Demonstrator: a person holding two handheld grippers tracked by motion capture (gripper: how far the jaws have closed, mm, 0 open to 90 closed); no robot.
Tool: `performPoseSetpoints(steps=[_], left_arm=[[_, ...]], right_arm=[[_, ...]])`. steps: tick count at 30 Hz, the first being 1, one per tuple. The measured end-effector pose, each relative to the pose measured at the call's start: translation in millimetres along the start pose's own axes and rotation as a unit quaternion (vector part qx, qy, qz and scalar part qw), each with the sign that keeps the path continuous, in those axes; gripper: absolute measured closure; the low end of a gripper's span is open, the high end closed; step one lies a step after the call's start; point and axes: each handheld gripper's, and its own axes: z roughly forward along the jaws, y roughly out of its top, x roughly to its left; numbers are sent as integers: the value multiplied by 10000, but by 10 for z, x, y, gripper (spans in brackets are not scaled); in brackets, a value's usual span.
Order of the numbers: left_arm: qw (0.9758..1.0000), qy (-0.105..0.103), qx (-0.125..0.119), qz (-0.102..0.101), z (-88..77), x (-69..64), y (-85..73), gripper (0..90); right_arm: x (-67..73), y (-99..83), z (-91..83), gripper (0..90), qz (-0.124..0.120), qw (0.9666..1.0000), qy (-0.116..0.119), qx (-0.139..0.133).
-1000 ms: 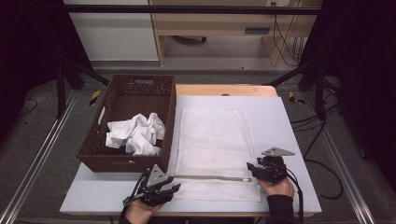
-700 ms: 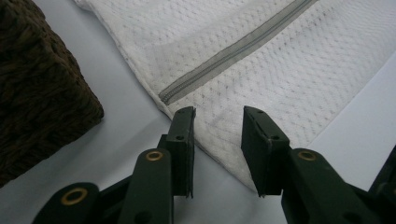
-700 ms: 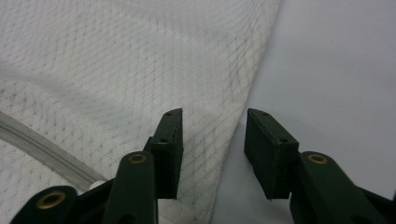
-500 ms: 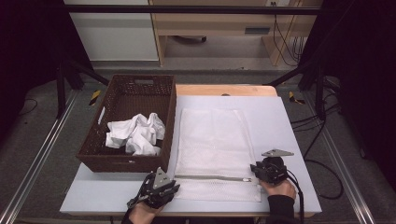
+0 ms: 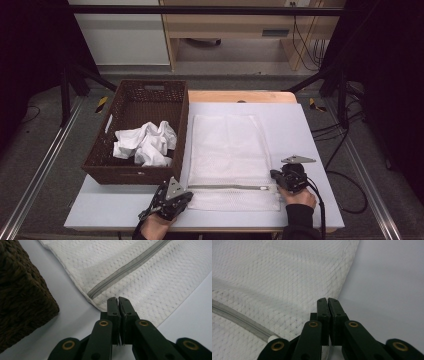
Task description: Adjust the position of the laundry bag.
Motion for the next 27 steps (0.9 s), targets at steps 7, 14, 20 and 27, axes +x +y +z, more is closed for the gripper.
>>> performPoseSetpoints(steps=[7,14,20,27], left_arm=[[9997,36,-240,16,-50,26,-3,810],[9983,-68,-574,-12,-174,-14,70,683],[9975,-150,-683,30,-193,-67,163,575],[9955,-185,-919,138,-183,-132,323,475]], right_arm=[[21,-14,-30,833,18,10000,-16,-89],[71,-40,-146,670,-33,9991,-3,-432],[101,-66,-194,545,-95,9977,-58,-673],[90,-132,-239,406,15,9960,-15,-898]])
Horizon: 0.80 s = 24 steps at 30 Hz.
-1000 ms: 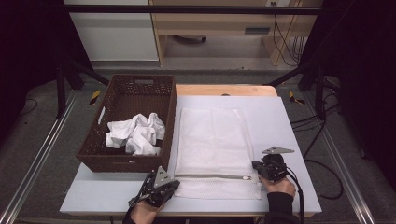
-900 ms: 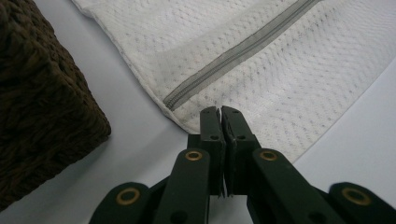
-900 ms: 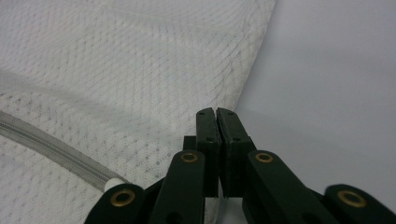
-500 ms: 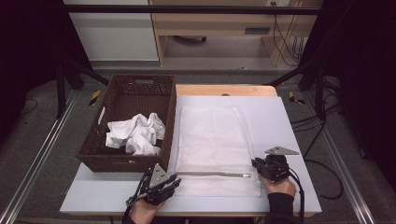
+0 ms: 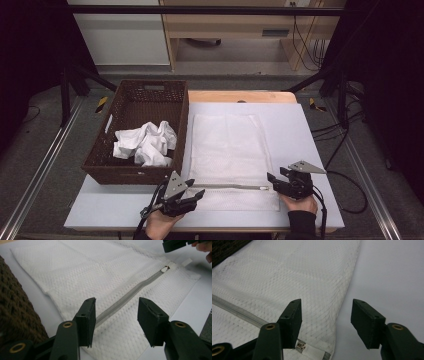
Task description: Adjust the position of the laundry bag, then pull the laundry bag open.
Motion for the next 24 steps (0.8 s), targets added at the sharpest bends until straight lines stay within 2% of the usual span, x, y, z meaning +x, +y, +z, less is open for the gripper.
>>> performPoseSetpoints(steps=[6,9,12,19,24], left_arm=[[9999,-34,-64,70,115,-86,121,441],[9998,-56,-68,189,196,-161,170,436],[9996,-74,-57,253,262,-210,194,420],[9995,-186,5,243,430,-317,219,403],[9989,-244,29,395,517,-428,253,412]], right_arm=[[5,-31,-49,346,-13,9999,19,-105],[9,-46,-75,338,44,9999,42,-109],[7,-58,-90,324,44,9999,49,-136],[5,-80,-121,294,101,9998,62,-189],[9,-98,-149,293,155,9996,88,-196]])
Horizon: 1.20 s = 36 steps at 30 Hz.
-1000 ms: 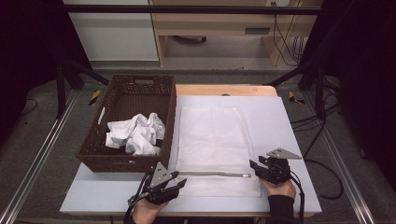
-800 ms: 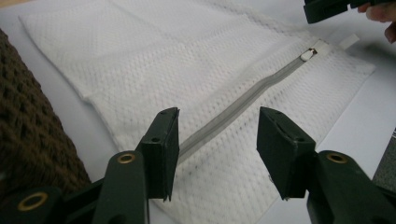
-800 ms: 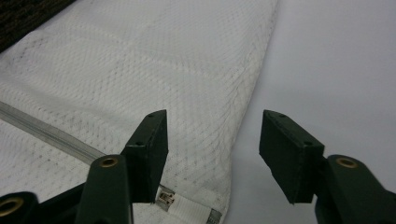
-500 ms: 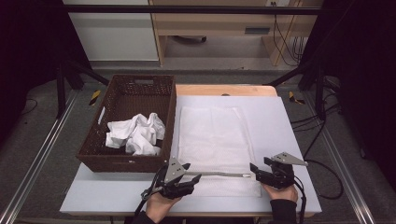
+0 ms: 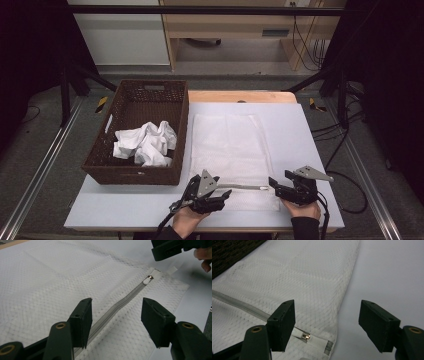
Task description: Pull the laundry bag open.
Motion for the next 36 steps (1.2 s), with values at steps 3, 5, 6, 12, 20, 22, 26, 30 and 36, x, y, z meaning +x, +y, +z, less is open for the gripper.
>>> performPoseSetpoints(steps=[3,5,6,12,20,22,26,30,36], left_arm=[[10000,-84,5,27,58,-47,25,437],[9999,-159,11,19,95,-70,36,466],[9998,-188,23,11,111,-80,39,489],[9992,-362,128,67,249,-176,41,609],[9973,-609,397,46,457,-298,18,767],[9967,-672,442,46,491,-321,26,804],[9961,-720,499,129,556,-391,21,863],[9958,-720,548,157,613,-429,12,882],[9954,-704,610,206,670,-456,-10,883]], right_arm=[[-4,-20,-11,295,0,10000,33,7],[0,-38,-22,299,49,10000,66,29],[-1,-46,-25,304,52,10000,80,27],[16,-92,-53,334,105,9998,147,65],[44,-131,-31,386,81,9994,198,267],[39,-148,-21,398,121,9990,230,359],[56,-188,-12,421,131,9982,218,538],[82,-201,-13,460,20,9982,77,600],[62,-217,15,552,32,9969,-45,786]])
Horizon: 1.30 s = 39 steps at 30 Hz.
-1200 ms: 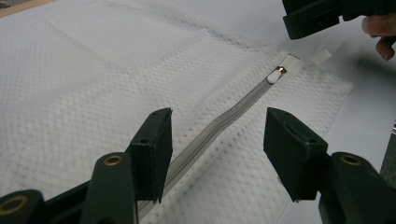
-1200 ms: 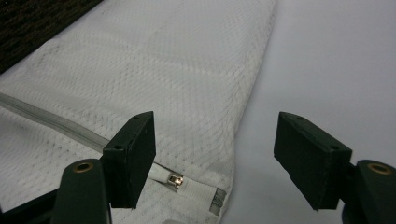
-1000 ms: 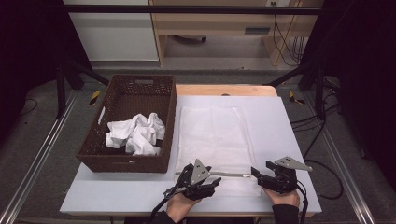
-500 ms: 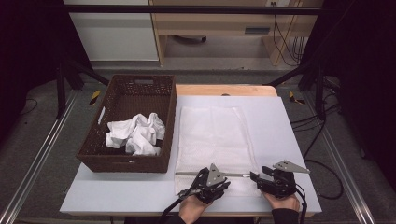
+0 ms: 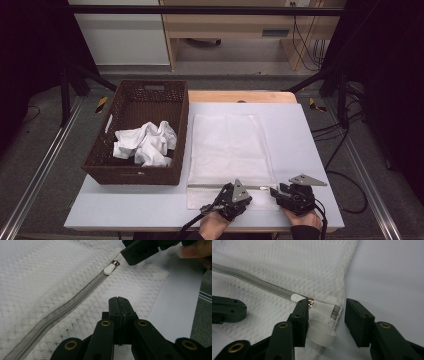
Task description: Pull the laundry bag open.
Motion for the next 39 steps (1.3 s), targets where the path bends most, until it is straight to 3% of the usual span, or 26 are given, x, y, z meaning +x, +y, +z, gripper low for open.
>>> performPoseSetpoints(steps=[6,11,19,24,30,32,39], left_arm=[[10000,81,8,43,10,-14,-1,884],[9998,170,9,129,15,-41,-4,885],[9998,164,5,129,17,-41,-7,885],[9999,133,9,94,16,-31,-5,885],[10000,-63,5,39,8,-2,1,820],[10000,-63,-15,-8,13,-29,10,768],[9995,-45,-118,273,55,-233,110,567]], right_arm=[[49,-6,15,618,-163,9995,-263,12],[93,2,19,625,-132,9991,-403,60],[78,12,15,751,-47,9991,-405,81],[46,36,17,827,90,9997,-197,106],[2,72,-73,842,241,9995,133,-138],[-3,90,-104,843,211,9993,206,-236],[56,184,-204,846,153,9978,425,-480]])
